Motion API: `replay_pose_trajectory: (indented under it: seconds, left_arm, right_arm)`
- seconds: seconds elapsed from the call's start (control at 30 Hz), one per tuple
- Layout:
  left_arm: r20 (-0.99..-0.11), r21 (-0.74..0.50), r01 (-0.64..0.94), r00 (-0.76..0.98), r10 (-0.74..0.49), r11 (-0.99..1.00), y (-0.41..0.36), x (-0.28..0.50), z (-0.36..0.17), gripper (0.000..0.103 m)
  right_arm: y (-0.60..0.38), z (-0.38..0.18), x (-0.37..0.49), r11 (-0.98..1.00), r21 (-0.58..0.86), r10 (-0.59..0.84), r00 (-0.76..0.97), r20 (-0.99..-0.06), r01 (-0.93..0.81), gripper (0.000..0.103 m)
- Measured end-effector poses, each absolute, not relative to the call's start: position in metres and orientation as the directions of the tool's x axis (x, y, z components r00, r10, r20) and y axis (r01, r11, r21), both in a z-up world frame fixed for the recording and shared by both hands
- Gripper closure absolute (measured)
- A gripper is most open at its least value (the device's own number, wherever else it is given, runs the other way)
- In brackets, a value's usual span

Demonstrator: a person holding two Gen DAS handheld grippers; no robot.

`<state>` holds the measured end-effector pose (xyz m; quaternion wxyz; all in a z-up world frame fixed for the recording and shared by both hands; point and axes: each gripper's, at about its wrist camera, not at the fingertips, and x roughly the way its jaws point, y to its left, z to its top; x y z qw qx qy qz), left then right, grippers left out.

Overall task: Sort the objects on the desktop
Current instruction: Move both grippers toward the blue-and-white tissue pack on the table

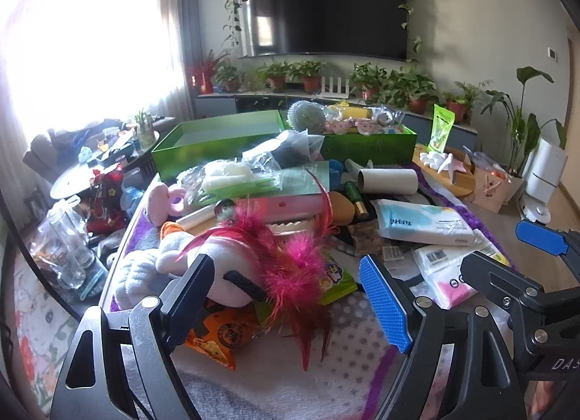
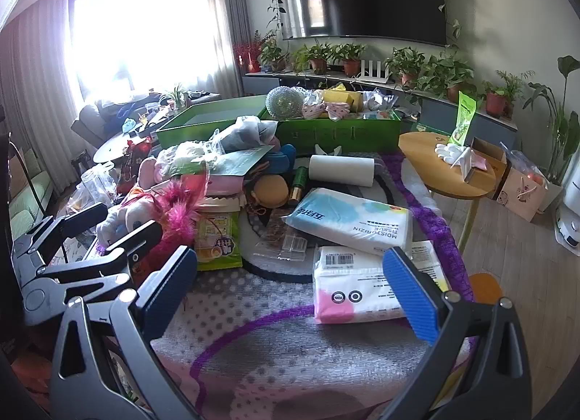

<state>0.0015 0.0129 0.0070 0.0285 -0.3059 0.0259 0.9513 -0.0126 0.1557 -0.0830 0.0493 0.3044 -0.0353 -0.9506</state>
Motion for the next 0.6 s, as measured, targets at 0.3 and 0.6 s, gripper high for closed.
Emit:
replay_pose_trajectory:
  seconds: [0.3,0.6]
  left_arm:
    - [-0.583,0.029,-0.086,-0.811,0.053,-0.996,0.0144,0.0008,0.0069,0.020]
    - [-0.586,0.034,-0.112,-0.807,0.070,-0.993,0.0230,-0.0025,0.0055,0.020]
  right_arm:
    - [0.1597,-0.0861,-0.0154,-0.992,0.104,-0.113,-0.806,-0.581,0.064,0.000]
    - [0.1653,-0.0893,-0.0185,-0.992,0.111,-0.108,-0.803,-0.586,0.052,0.000]
